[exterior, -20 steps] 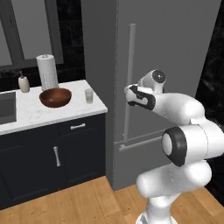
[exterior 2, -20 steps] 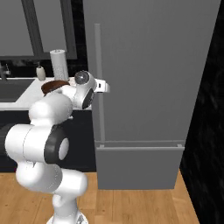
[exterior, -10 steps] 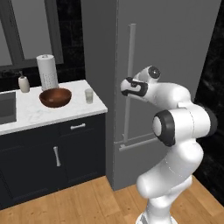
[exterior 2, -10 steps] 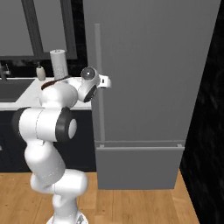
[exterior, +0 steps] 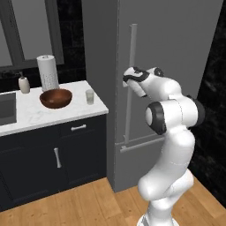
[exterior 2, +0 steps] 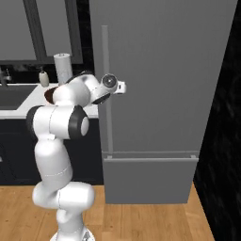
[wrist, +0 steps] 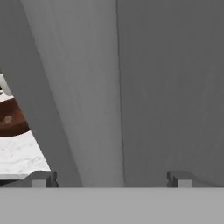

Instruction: Grab a lemon wedge from the fridge and one ice cube from the ice bowl, and put them in the glass of lemonade.

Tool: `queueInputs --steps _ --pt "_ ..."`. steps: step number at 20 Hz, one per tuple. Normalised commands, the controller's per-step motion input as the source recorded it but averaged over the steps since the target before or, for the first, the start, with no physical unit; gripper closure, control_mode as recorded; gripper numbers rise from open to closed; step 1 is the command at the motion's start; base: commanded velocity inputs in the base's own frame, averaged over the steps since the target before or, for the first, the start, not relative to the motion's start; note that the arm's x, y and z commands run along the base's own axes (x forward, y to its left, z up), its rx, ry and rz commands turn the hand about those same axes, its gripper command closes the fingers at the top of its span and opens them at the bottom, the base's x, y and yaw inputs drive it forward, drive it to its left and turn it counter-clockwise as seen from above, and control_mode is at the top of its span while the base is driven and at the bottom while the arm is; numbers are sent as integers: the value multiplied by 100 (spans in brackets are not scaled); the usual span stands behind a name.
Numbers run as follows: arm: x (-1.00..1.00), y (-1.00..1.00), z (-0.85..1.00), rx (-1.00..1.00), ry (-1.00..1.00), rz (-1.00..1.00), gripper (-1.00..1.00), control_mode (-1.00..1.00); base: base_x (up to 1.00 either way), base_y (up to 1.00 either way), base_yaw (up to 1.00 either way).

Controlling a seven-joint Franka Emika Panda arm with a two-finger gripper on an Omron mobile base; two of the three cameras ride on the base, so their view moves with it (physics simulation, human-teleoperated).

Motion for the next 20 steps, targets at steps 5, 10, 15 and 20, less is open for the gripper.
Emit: queueInputs --steps 5,10,15,20 --pt "72 -4 -36 0 -5 5 -100 -100 0 0 0" --pt "84 28 -34 0 -3 0 -100 -100 0 0 0" --pt "63 20 -3 0 2 -2 100 -100 0 0 0" --pt "-37 -39 30 0 4 -1 100 -100 0 0 0"
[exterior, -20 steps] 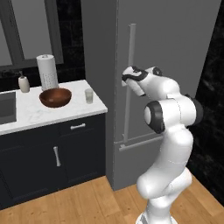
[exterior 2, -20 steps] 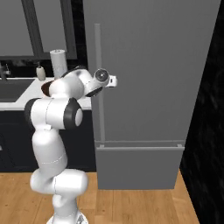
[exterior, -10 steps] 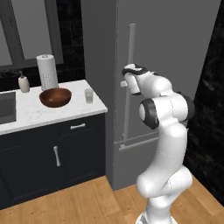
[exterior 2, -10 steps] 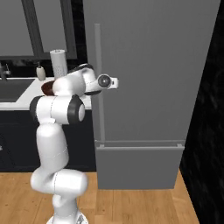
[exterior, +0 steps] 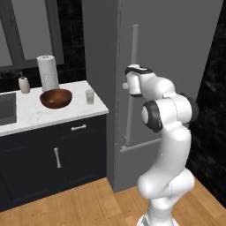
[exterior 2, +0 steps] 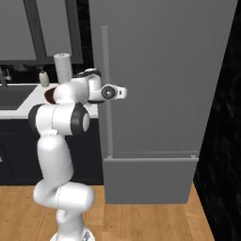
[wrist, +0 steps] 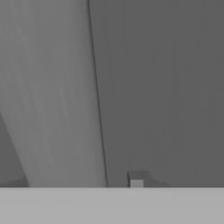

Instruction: Grab a lemon wedge from the fridge and one ice cube from the ice bowl, and put them in the glass of lemonade.

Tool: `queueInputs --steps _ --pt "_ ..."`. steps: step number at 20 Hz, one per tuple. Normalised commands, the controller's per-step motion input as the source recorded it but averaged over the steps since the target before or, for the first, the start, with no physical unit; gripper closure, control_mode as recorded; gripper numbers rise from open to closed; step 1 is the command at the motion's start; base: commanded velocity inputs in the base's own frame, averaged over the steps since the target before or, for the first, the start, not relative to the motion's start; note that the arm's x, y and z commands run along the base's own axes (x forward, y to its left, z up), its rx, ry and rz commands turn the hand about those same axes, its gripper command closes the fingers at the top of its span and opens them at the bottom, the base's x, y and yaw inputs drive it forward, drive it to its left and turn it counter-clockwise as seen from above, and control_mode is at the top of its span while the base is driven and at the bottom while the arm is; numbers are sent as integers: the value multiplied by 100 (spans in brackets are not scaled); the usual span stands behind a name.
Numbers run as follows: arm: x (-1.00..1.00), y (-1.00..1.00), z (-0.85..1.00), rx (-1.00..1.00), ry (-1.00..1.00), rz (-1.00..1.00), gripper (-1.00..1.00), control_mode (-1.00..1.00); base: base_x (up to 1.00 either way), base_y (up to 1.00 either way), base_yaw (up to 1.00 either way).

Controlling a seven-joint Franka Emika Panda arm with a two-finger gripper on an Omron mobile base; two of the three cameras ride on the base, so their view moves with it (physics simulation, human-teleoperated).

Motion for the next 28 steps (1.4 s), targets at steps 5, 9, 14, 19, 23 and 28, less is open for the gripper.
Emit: queueInputs --steps 5,9,14,19,23,28 --pt "-87 -81 31 0 4 0 100 -100 0 0 0" --pt "-100 -90 33 1 3 0 100 -100 0 0 0" --pt "-100 -95 33 2 2 0 100 -100 0 0 0" --pt "-100 -99 30 3 3 0 100 -100 0 0 0" --pt "-100 -100 30 4 4 0 100 -100 0 0 0" --pt "-97 -96 39 3 8 0 100 -100 0 0 0"
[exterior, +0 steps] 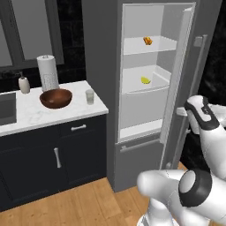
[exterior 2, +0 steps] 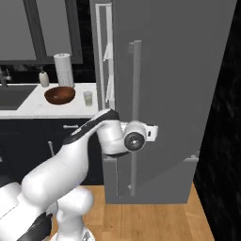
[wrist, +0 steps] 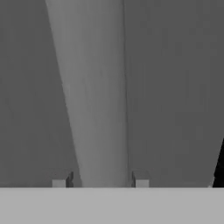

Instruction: Grab a lemon wedge from the fridge and one ice cube from the ice bowl, and put them in the glass of lemonade.

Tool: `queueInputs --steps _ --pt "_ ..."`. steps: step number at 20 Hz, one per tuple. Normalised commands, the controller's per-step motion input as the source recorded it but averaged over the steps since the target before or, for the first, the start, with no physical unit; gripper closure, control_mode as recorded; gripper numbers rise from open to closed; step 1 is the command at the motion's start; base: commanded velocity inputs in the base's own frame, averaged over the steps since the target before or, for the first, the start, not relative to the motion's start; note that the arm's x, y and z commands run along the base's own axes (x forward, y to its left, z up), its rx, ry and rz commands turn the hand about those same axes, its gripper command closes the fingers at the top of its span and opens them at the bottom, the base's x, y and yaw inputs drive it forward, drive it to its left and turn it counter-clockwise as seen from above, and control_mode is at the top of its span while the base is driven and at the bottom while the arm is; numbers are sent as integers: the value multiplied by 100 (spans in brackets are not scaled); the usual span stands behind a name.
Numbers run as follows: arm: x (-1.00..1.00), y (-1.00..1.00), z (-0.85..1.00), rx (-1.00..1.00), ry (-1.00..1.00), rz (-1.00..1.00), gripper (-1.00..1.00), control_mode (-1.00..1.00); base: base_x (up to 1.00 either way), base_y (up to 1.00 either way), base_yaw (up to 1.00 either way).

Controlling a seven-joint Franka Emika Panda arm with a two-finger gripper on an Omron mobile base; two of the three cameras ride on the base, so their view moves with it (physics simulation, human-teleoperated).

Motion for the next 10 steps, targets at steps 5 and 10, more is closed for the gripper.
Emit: queueInputs --steps 5,10 --pt "-76 -74 53 0 13 0 -100 -100 0 0 0" --pt "-86 -66 49 0 5 0 -100 -100 0 0 0"
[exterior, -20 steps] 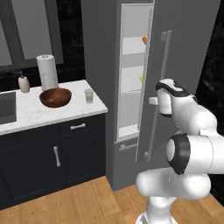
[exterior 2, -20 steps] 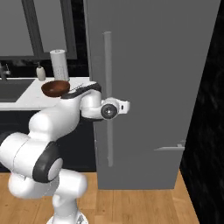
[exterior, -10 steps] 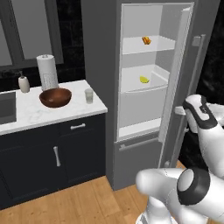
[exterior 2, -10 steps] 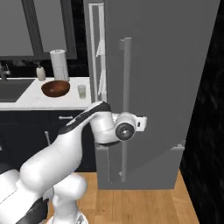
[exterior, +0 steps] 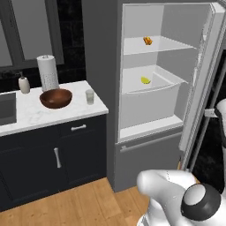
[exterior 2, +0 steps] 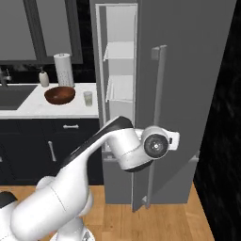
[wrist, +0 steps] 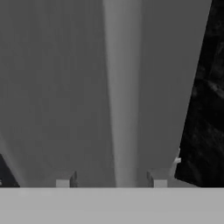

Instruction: Grab a lemon wedge from the fridge and one ice cube from the ice bowl, and put them in the glass of lemonade.

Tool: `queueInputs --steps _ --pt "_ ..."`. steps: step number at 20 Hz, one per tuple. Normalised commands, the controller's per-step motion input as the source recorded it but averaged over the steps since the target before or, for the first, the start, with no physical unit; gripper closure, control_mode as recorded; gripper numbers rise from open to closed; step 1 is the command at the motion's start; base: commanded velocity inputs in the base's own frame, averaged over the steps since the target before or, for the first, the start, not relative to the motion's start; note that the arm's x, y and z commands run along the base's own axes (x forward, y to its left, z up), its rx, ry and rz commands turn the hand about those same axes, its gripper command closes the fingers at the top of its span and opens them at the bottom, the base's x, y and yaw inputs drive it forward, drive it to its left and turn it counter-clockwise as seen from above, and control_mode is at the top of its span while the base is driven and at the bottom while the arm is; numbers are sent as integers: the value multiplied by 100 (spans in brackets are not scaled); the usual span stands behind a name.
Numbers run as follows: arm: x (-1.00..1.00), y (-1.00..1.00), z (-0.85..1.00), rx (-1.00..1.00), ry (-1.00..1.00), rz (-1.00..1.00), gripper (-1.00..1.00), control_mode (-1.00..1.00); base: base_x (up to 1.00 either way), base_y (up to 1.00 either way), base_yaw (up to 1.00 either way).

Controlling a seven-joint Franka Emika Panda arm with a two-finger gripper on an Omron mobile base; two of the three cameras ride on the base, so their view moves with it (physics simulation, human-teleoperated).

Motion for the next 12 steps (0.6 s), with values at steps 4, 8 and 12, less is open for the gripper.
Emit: queueInputs --steps 4,8,12 --pt "-90 -13 45 -1 2 -1 -100 -100 0 0 0" --pt "-49 13 49 -11 13 -6 -100 -100 0 0 0" --pt "16 76 20 -20 20 -3 -100 -100 0 0 0"
